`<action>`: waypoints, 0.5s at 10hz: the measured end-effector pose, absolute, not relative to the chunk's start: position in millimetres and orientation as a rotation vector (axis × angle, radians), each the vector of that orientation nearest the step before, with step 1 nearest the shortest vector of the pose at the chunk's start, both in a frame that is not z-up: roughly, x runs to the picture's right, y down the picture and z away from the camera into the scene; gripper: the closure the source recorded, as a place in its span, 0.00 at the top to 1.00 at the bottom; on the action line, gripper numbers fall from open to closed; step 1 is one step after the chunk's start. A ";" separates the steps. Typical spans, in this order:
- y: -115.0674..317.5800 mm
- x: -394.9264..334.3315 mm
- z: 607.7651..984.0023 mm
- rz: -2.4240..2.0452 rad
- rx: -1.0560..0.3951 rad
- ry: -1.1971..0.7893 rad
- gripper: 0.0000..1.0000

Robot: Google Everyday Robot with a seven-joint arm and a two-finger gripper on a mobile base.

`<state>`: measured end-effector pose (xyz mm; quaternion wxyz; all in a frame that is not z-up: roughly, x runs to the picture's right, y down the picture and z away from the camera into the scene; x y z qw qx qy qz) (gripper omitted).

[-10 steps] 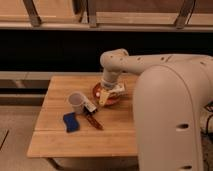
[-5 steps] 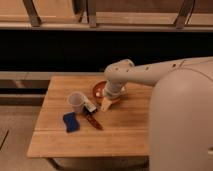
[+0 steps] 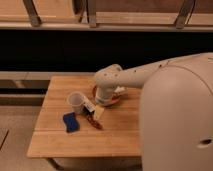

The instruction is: Place the pepper in the ceramic cup

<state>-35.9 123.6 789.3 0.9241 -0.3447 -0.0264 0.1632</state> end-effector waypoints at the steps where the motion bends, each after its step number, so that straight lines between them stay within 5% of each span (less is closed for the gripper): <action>1: 138.8 -40.8 780.6 0.291 -0.724 -0.044 0.80; 5: 160.2 -24.5 765.3 0.283 -0.737 0.019 0.80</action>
